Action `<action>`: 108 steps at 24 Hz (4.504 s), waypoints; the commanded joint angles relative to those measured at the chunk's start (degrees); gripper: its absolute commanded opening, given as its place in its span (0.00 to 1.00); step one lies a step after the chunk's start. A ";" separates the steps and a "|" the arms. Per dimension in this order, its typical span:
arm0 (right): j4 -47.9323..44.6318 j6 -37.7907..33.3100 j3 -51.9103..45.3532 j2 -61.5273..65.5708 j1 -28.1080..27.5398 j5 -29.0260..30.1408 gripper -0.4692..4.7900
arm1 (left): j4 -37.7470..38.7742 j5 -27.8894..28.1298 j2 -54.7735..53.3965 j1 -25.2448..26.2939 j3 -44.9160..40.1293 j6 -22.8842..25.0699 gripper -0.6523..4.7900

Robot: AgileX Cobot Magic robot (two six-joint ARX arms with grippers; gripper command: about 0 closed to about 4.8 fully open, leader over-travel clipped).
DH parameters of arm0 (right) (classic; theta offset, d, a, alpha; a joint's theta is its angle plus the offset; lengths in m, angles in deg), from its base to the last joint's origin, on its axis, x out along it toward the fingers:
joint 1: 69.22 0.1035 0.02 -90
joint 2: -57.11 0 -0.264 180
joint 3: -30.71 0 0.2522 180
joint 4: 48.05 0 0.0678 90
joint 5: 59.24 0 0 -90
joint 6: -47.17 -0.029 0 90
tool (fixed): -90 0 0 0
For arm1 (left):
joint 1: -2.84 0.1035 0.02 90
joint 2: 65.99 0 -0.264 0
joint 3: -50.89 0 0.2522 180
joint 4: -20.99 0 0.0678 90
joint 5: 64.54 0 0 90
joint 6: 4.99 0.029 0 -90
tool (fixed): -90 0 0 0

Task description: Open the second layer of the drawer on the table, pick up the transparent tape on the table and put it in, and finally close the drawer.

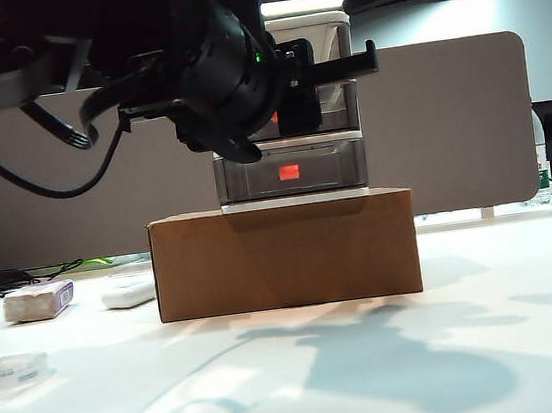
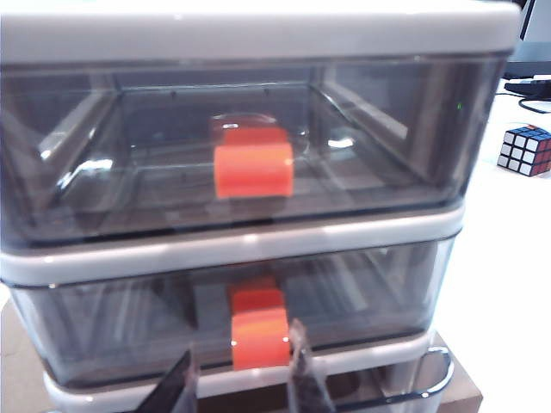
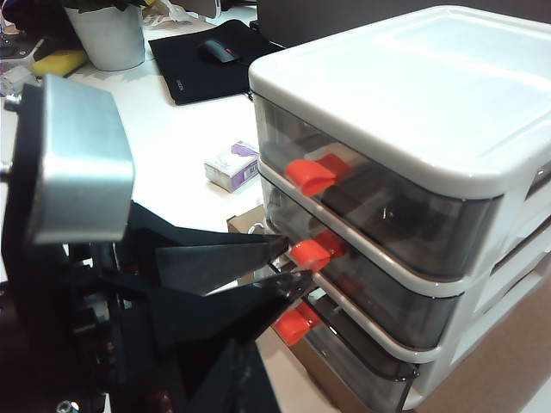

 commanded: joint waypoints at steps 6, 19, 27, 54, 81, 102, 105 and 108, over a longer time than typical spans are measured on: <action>-1.20 0.17 0.31 -0.11 0.02 -0.31 0.08 | -0.61 -0.39 -1.75 -0.15 2.62 0.48 0.36; -1.16 0.15 0.31 -0.11 0.04 -0.33 0.08 | -0.33 -0.44 -1.79 1.62 2.64 0.02 0.34; -1.20 0.15 0.31 -0.09 0.07 -0.33 0.08 | -0.28 -0.68 -1.79 2.05 2.64 -0.11 0.27; -12.96 -0.20 11.98 20.24 -0.04 -3.50 0.08 | -0.28 0.20 -1.75 1.46 2.60 0.11 0.11; -12.81 -0.22 12.00 20.37 -0.76 -7.85 0.08 | 3.63 16.74 0.76 -13.16 -0.57 1.55 0.11; -12.81 -0.22 12.00 20.33 -0.76 -7.10 0.08 | 6.29 26.67 3.63 -20.90 -1.70 1.40 0.40; -12.83 -0.22 12.00 20.31 -0.76 -6.93 0.08 | 7.23 26.82 6.82 -22.53 -3.32 1.40 0.40; -12.70 -0.22 12.00 20.24 -0.76 -6.47 0.08 | 11.28 27.32 13.64 -24.06 -6.19 1.64 0.40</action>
